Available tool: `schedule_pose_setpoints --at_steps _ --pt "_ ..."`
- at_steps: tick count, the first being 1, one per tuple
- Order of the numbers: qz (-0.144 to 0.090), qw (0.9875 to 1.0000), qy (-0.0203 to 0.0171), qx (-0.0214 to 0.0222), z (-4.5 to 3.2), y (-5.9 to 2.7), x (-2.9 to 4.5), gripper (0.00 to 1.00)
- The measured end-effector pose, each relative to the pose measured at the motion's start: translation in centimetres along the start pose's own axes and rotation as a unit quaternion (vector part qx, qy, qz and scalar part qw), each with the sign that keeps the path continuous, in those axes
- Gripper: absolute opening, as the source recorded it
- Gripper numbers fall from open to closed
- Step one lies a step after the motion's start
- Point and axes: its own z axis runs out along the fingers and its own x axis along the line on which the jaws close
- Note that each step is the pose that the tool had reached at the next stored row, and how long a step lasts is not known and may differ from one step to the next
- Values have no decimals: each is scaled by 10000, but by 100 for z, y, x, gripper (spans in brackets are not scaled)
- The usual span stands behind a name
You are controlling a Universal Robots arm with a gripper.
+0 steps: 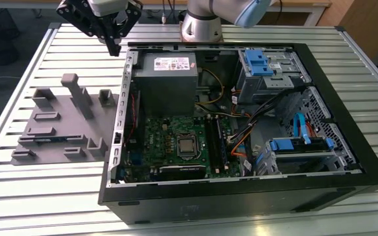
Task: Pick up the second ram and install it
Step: 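Reach for the second ram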
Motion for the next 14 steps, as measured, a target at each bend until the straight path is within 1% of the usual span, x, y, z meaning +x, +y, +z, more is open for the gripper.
schedule_pose_setpoints --at_steps 14 --pt "0 10000 0 0 0 -7 92 11"
